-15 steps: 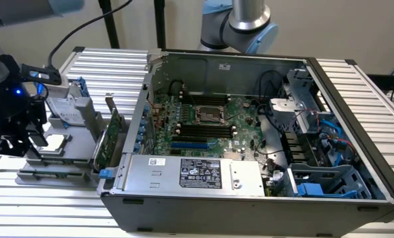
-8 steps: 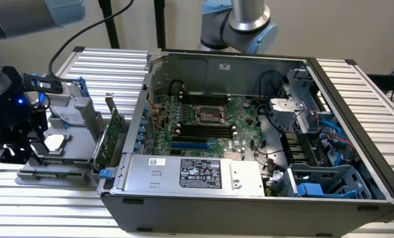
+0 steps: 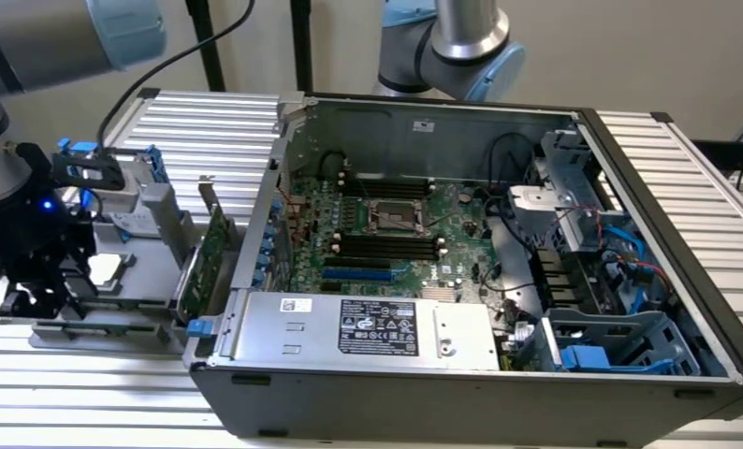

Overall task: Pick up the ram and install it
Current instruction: 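Pick up the ram and move it above insertion slot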

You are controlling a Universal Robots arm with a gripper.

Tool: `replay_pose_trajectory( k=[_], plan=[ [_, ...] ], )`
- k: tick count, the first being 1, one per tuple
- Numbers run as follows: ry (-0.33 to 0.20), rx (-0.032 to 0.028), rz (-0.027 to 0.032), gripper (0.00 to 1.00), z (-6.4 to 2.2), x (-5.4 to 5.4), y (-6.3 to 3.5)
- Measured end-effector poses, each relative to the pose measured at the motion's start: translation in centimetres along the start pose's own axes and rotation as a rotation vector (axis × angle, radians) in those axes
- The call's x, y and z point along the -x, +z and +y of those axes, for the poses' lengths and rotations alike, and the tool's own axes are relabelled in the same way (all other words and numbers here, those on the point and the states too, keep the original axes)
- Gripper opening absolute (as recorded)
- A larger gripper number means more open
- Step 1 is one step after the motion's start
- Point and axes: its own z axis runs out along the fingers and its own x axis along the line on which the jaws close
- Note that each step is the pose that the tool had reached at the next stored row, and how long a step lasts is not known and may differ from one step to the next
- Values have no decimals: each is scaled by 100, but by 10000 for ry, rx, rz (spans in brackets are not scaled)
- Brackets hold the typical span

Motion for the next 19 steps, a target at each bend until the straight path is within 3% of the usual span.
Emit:
replay_pose_trajectory(
  k=[19],
  plan=[
    [-2,1,1,36,-10,3,345]
  ],
)
